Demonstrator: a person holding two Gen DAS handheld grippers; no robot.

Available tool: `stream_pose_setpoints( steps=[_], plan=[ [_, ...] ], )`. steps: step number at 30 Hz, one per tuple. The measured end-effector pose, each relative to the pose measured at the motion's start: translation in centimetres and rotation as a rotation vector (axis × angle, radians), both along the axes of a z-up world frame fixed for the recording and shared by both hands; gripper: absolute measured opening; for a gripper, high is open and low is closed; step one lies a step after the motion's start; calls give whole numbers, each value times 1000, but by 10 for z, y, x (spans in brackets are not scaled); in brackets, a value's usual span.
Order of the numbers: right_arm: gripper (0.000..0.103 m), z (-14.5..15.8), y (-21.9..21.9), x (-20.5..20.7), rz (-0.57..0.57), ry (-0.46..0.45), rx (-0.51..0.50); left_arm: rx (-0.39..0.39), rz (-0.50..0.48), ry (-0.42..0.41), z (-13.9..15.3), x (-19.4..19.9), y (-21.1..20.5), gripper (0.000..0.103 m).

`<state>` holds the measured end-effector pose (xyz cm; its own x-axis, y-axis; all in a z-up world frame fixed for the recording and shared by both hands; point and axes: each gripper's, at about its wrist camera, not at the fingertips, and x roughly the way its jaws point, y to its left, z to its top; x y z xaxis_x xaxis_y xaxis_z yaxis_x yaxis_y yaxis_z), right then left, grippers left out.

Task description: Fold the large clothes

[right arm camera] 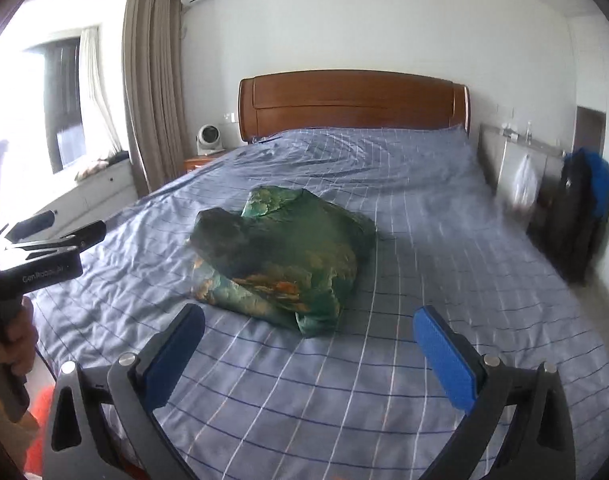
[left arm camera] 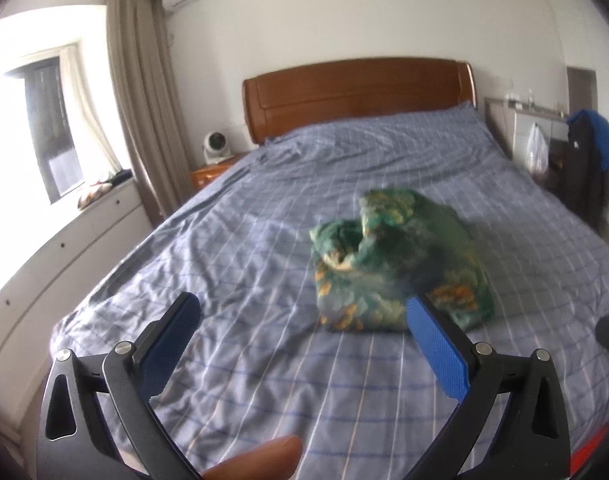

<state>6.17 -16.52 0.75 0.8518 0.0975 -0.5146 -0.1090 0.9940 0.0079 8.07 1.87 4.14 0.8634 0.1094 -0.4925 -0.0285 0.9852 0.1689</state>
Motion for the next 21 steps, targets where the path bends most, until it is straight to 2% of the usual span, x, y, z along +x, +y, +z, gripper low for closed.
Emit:
stream_pose_setpoints(
  steps=[5,15,21],
  plan=[
    [103,0,10,-3,-27,78,-9,17,-3,76,-4,-15,-3,103],
    [103,3,32,-20,-29,129,-58,18,-24,121,-8,-32,-5,103],
    [103,1,27,-20,-45,164,-16,15,-35,141,-12,-37,-7,103]
  ],
)
